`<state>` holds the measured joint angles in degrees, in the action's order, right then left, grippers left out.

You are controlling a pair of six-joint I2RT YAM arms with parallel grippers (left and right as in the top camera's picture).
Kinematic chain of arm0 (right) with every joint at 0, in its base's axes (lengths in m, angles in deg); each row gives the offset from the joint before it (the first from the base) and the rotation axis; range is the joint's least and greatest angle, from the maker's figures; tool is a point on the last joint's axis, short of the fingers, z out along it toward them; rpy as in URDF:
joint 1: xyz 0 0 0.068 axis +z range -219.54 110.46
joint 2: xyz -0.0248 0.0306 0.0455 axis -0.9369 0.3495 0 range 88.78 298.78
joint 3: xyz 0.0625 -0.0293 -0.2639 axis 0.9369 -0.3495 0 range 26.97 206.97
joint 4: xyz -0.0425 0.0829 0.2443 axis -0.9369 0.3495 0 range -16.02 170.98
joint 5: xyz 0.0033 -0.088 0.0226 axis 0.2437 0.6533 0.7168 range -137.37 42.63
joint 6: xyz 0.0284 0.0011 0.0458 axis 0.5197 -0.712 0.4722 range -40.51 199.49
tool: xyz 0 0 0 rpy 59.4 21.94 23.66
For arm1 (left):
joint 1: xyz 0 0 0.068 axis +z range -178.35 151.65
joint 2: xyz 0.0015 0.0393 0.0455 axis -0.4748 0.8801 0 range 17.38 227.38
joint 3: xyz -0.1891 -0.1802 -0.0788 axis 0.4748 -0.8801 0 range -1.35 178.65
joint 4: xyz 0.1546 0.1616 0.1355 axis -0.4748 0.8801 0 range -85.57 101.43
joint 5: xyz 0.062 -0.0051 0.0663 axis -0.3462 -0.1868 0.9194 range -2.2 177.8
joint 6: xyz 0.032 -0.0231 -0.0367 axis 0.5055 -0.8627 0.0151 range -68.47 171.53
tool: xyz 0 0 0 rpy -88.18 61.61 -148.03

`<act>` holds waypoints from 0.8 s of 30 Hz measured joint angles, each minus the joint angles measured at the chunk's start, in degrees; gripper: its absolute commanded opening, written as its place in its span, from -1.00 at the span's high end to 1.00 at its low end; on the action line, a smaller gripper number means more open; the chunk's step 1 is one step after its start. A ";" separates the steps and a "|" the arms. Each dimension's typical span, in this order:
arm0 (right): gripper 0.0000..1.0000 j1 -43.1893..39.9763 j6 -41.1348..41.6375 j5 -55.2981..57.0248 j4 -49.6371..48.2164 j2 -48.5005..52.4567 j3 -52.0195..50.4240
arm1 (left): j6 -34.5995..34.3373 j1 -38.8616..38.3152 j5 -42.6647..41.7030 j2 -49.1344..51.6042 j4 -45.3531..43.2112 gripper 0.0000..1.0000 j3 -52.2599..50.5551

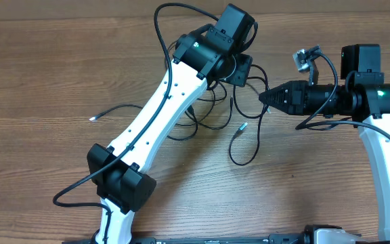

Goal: Untangle cables

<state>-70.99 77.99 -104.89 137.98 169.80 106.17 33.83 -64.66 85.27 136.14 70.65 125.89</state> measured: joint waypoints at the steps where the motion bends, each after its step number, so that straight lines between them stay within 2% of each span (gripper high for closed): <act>1: 0.93 0.00 -0.04 -0.20 0.00 0.00 -0.02 | 0.33 0.07 -1.07 0.00 0.39 -0.08 0.00; 3: 0.93 0.00 -0.02 -0.90 0.04 0.00 0.00 | 0.79 0.09 -2.84 0.00 1.66 0.04 0.02; 9: 0.93 0.00 0.04 -5.64 -0.90 0.00 0.00 | 1.42 0.09 -4.22 0.00 4.61 0.14 0.00; 10: 0.93 0.00 -0.02 -6.69 -1.29 0.00 0.00 | 1.42 0.09 -4.33 0.00 4.70 0.38 0.00; 13: 0.93 0.00 0.02 -9.49 -2.27 0.00 0.00 | 1.86 0.09 -4.37 0.00 4.87 0.88 0.00; 19: 0.90 0.00 0.00 -11.15 -2.67 0.00 0.00 | 1.84 0.09 -4.81 0.00 4.83 0.92 0.00; 20: 0.80 0.02 -0.02 -11.15 -2.71 0.00 0.00 | 1.84 0.15 -4.81 0.00 4.85 0.92 0.00; 22: 0.46 0.00 -0.20 -10.99 -2.71 0.00 0.00 | 1.84 0.52 -4.74 0.00 5.03 0.92 0.00; 24: 0.40 0.00 0.13 -9.25 -2.67 0.00 0.00 | 1.84 1.51 -4.35 0.00 5.40 0.91 0.00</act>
<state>-70.99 78.12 -114.14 135.32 169.80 106.17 35.67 -63.16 80.92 136.14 76.05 125.89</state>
